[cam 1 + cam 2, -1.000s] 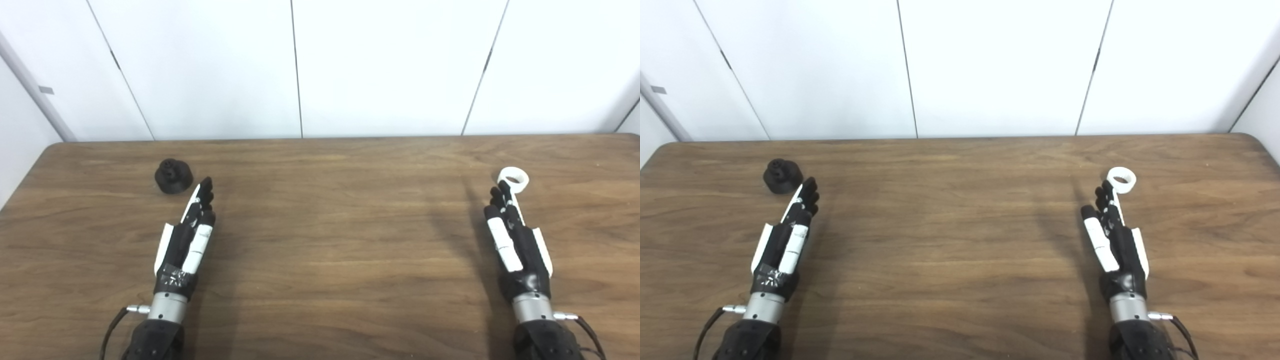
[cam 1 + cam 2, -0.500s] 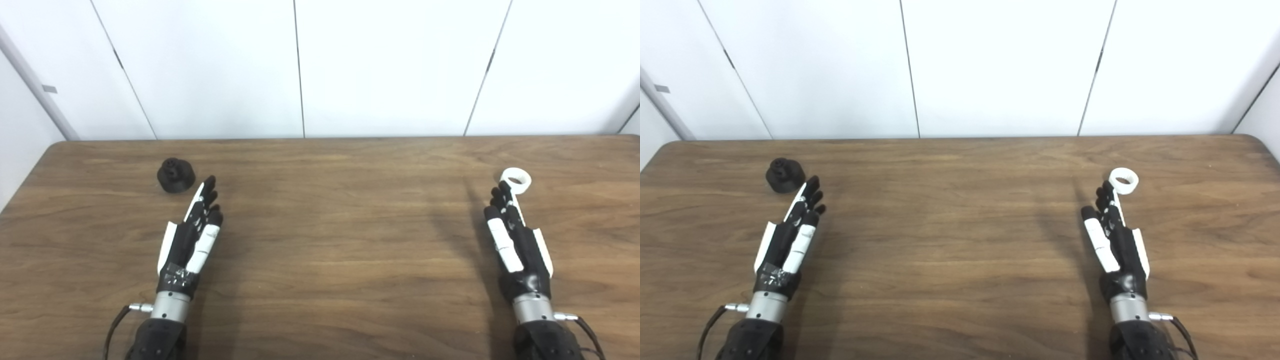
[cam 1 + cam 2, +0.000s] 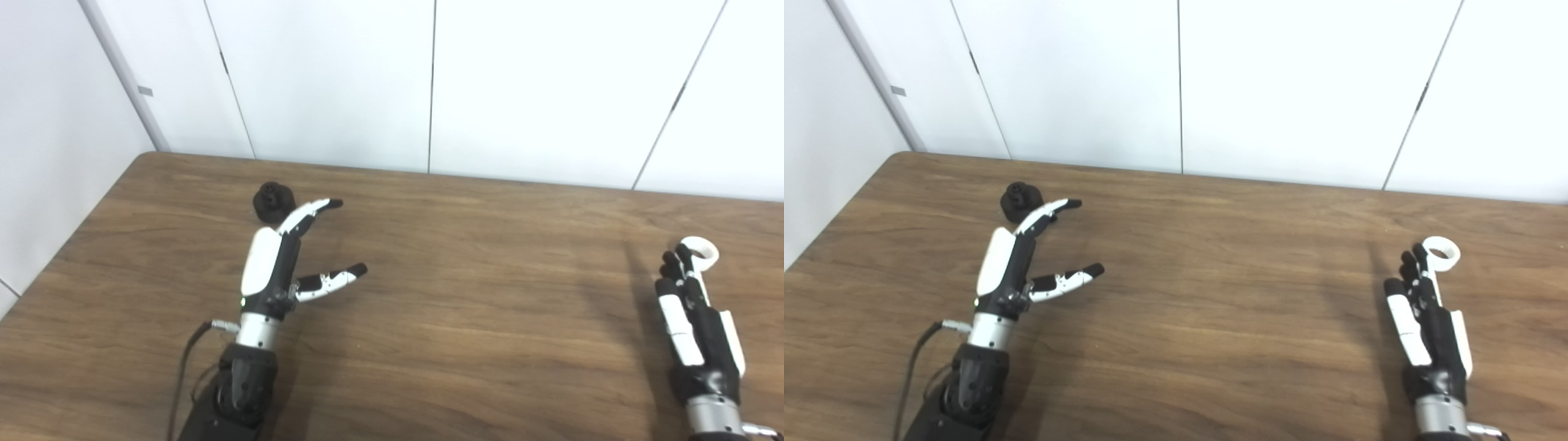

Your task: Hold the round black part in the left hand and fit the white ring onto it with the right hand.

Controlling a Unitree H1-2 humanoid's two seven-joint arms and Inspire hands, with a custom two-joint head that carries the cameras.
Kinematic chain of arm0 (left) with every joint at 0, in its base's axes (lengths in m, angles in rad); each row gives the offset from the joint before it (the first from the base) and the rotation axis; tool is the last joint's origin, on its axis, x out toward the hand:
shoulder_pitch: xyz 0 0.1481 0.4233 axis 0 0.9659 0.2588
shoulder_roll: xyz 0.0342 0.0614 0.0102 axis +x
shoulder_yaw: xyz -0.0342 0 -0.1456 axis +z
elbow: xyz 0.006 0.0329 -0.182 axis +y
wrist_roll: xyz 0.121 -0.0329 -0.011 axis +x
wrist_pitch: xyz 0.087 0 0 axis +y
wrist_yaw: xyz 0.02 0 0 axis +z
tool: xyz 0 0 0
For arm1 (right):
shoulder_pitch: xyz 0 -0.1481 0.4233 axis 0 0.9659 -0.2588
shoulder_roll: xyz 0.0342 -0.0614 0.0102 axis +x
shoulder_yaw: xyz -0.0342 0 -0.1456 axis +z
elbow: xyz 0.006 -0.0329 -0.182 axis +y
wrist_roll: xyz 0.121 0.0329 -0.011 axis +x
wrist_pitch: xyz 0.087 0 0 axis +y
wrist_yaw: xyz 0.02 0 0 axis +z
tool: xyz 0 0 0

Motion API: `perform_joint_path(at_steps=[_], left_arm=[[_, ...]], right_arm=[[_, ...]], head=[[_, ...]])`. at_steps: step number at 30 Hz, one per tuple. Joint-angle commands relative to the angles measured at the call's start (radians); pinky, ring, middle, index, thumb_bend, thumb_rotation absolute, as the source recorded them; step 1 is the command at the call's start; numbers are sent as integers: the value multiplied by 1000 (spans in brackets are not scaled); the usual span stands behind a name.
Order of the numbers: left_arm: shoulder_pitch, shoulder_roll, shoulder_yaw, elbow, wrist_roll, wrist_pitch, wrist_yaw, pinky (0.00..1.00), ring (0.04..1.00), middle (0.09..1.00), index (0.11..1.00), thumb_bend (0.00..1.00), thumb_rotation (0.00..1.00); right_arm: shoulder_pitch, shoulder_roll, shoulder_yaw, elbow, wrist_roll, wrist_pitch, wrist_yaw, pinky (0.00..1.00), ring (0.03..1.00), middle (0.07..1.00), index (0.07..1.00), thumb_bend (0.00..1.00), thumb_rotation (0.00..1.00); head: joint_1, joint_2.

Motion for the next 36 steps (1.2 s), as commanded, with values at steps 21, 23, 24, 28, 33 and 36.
perform_joint_path(at_steps=[21,23,24,28,33,36], left_arm=[[-191,170,-63,327,204,155,386,997,990,975,957,890,413],[-208,172,-51,362,167,159,392,1000,997,985,971,904,409],[-217,173,-43,379,145,166,386,1000,999,990,978,920,401],[-249,184,-22,438,77,208,344,1000,1000,1000,1000,957,413],[-270,199,-14,482,-2,241,287,1000,1000,1000,1000,997,398],[-280,207,-17,501,-31,249,265,1000,1000,1000,1000,1000,406]], right_arm=[[-14,-14,-17,56,48,-77,25,1000,1000,984,992,471,685],[-14,-14,-15,61,34,-87,22,1000,1000,986,994,461,687],[-15,-13,-16,64,37,-89,24,995,1000,980,991,451,700],[-16,-10,-21,68,71,-88,39,1000,1000,997,1000,423,666],[-10,-11,-21,65,67,-94,38,1000,1000,985,996,430,688],[-11,-15,-24,71,80,-103,46,1000,1000,992,999,421,668]], head=[[52,-71],[58,-84],[60,-85],[62,-86],[67,-90],[69,-89]])
